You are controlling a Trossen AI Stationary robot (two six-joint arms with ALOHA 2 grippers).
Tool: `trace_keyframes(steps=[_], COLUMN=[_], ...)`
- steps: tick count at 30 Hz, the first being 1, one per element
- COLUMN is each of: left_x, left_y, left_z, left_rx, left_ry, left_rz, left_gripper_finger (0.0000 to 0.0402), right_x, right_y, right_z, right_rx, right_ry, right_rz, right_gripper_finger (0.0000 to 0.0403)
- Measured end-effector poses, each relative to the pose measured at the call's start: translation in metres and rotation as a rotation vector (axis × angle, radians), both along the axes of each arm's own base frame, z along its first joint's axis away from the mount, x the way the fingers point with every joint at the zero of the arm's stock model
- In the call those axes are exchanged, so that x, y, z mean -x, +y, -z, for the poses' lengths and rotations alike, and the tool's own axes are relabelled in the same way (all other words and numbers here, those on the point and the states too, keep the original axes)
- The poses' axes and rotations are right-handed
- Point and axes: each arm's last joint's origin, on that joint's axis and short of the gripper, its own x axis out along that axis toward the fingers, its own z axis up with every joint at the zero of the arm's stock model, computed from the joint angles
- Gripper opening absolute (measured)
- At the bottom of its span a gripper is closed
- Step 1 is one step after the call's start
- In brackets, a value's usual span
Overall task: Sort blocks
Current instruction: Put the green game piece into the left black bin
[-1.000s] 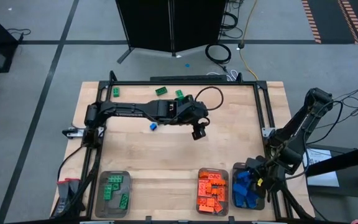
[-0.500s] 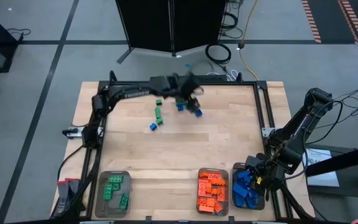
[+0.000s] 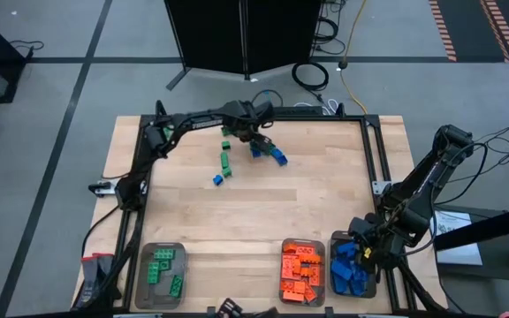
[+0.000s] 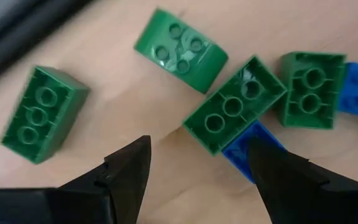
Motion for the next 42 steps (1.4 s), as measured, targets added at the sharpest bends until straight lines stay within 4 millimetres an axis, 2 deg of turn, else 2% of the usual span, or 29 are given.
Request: trace_keyframes(steps=[6,18,27,33,42], left_x=[-0.004,-0.019,-0.021,-0.02,-0.016], left_y=[0.002,0.0,-0.002,-0.005,-0.008], left_z=[0.018,0.013,0.013,0.02,0.042], left_rx=[0.019,-0.131,-0.16,-0.046,-0.016], left_ry=[0.021,-0.002,0.024,-0.009,0.129], left_rz=[-0.009,0.326,0.481,0.511,0.484], left_gripper_finger=[0.0267,0.0267,0.0267,0.0267,0.0267], right_x=[0.001,0.002,0.002,0.002,0.001], right_y=[-0.001,-0.002,-0.002,-0.003,-0.003], right_z=[0.0,0.001,0.001,0.001,0.001], right_rx=[0.009,0.026,0.026,0.028,0.035], right_ry=[0.005,0.02,0.02,0.02,0.003], right_rz=[-0.003,0.002,0.004,0.003,0.029], right_gripper_finger=[0.0283,0.0276,0.0276,0.0276,0.0276])
